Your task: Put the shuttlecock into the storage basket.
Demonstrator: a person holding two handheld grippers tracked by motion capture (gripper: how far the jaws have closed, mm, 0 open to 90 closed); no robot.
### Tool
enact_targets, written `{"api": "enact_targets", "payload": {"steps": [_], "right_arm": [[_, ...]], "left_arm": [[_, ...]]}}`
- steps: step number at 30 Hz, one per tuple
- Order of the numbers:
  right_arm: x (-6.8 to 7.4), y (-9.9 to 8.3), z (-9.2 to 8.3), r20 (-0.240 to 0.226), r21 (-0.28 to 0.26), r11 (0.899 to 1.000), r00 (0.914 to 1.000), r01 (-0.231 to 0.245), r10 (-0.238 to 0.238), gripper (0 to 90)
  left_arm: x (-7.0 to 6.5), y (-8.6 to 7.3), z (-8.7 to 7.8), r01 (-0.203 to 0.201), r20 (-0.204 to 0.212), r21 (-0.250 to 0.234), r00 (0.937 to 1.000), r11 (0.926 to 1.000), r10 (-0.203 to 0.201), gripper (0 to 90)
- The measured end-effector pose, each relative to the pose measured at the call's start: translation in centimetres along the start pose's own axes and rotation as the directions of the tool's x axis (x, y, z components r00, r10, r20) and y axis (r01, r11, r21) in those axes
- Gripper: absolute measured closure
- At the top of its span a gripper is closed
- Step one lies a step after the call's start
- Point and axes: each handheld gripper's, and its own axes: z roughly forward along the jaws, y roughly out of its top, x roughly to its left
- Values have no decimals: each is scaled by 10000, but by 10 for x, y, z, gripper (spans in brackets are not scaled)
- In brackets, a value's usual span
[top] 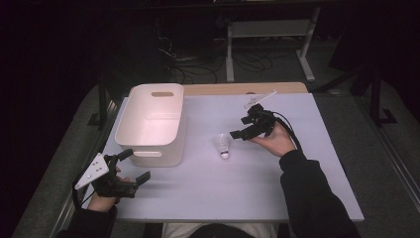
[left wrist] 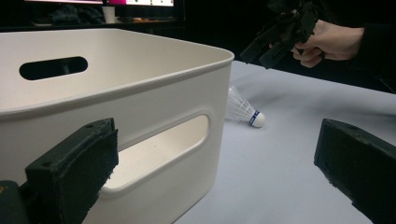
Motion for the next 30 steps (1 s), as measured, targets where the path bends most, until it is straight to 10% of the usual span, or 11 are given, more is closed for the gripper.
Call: {"api": "enact_targets", "payload": {"steps": [30], "right_arm": [[-19, -7, 26, -625, 473, 9941, 9929, -979, 1007, 730]], "left_arm": [[0, 0, 0, -23, -1, 1, 10000, 10000, 23, 0]]}}
